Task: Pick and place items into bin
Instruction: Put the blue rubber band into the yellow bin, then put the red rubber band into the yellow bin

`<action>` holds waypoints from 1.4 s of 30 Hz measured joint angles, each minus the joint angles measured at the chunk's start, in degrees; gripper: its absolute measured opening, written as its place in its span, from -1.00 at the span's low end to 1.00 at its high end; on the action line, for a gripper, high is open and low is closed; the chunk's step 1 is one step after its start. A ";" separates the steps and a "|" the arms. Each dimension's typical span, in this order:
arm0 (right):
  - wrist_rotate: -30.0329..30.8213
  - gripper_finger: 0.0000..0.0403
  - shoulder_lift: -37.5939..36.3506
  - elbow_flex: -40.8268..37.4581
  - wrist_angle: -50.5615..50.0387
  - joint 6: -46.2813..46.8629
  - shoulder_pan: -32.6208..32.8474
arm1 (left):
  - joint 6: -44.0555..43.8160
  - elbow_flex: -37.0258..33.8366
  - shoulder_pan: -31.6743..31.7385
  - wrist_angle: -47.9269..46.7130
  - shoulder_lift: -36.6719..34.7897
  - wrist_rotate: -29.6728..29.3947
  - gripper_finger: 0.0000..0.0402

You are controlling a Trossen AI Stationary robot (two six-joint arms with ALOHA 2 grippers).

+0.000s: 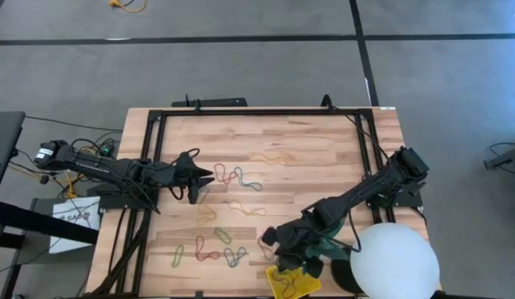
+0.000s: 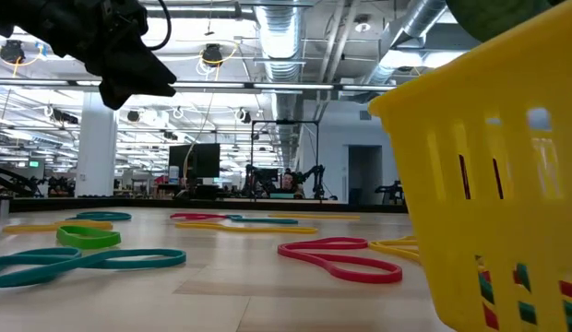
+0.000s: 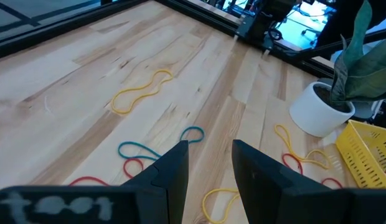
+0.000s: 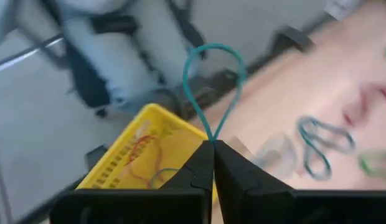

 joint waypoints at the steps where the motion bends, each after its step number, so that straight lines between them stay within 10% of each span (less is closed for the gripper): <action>1: 0.95 -0.96 0.00 0.00 -0.14 2.50 -0.23 | -0.21 0.00 -0.01 0.00 0.00 -0.05 -0.44; 13: -11.24 -0.76 -0.04 0.00 -2.13 -1.50 1.17 | -0.68 -0.02 0.00 0.00 0.00 -0.55 -0.44; 25: -1.93 -0.80 -0.09 0.56 -2.13 5.36 -0.54 | -0.98 -0.02 -0.01 0.43 0.04 -0.87 -0.44; 32: -2.13 -0.79 -0.09 11.50 -19.93 14.78 -3.59 | 1.72 -0.07 0.00 0.26 2.49 0.55 -0.44; 42: -0.32 -0.87 -2.55 20.04 -34.38 2.36 -11.13 | 2.48 -0.07 0.04 0.07 12.26 0.63 -0.44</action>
